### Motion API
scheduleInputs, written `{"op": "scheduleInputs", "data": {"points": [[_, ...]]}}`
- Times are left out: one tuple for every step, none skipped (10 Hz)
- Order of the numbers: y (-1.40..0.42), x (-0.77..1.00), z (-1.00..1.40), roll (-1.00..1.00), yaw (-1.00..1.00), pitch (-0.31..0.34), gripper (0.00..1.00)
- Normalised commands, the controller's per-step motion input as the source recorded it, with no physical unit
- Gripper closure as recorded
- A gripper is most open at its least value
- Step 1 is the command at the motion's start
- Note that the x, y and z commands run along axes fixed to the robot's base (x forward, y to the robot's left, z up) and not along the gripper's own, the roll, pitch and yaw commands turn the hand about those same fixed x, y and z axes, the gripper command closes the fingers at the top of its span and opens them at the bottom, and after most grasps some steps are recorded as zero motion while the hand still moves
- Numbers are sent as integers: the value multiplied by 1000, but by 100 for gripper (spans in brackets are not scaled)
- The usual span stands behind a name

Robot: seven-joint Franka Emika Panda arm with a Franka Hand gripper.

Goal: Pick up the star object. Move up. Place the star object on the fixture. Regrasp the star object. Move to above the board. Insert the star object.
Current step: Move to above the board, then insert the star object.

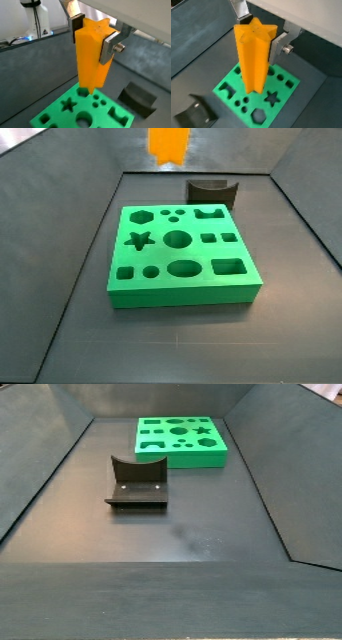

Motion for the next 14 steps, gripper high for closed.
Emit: {"op": "scheduleInputs", "data": {"points": [[45, -90, 3, -730, -40, -123, 100], [40, -81, 1, -518, -24, -106, 100], [26, -64, 5, -351, -22, -83, 100], [23, -47, 3, -238, -16, -61, 100], [0, 31, -46, 0, 0, 0, 100], [-43, 0, -91, 0, 0, -110, 100], [-74, -234, -174, 0, -214, -169, 100], [0, -154, -494, 34, -940, 39, 100], [23, -20, -629, 0, -1000, 73, 100], [23, 0, -740, -16, -1000, 81, 100], [3, -3, -817, -43, -1000, 90, 100], [0, -80, -780, -109, -957, 0, 100], [0, -380, -577, -254, -697, -54, 100], [0, 0, 0, 0, 0, 7, 100]]}}
